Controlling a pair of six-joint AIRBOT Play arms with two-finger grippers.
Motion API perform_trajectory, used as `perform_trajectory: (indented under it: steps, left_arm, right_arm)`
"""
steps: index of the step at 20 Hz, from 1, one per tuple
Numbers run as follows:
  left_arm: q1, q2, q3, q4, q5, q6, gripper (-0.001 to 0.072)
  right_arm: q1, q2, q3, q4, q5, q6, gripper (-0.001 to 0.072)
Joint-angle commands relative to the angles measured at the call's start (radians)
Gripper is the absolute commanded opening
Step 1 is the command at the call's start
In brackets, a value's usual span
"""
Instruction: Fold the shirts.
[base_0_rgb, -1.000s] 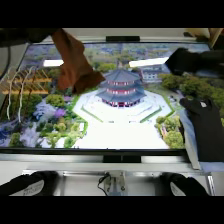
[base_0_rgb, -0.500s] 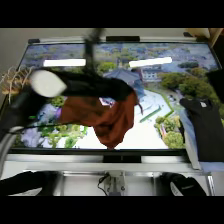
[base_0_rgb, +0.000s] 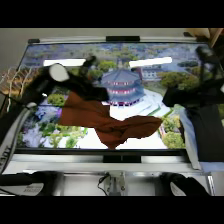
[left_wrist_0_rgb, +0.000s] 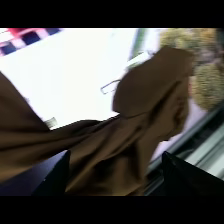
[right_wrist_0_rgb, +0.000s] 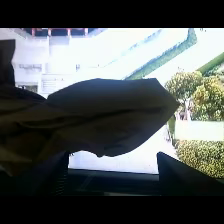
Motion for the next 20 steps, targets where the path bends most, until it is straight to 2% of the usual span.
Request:
perform_trajectory:
  steps: [1, 5, 8, 11, 14, 20]
  left_arm:
    - [0.329, 0.054, -0.072, 0.165, -0.263, 0.003, 0.0656]
    - [0.605, 0.14, -0.376, 0.163, -0.21, 0.032, 0.0656]
    - [0.698, 0.144, -0.531, 0.15, -0.122, 0.061, 0.0656]
    - [0.704, 0.135, -0.621, 0.114, 0.014, 0.072, 0.0656]
    - [0.68, 0.117, -0.646, 0.024, 0.126, 0.083, 0.0621]
    - [0.59, 0.029, -0.645, -0.024, 0.216, 0.084, 0.0614]
  right_arm:
    - [-0.002, -0.148, -0.103, 0.001, -0.043, -0.058, 0.0656]
    - [-0.047, -0.284, -0.126, 0.01, -0.044, -0.095, 0.0656]
    - [-0.055, -0.312, -0.126, 0.004, -0.052, -0.109, 0.0655]
    - [-0.055, -0.312, -0.126, 0.006, -0.051, -0.109, 0.0655]
    - [-0.055, -0.312, -0.126, 0.009, -0.051, -0.109, 0.0656]
    - [-0.055, -0.312, -0.126, 0.008, -0.026, -0.105, 0.0655]
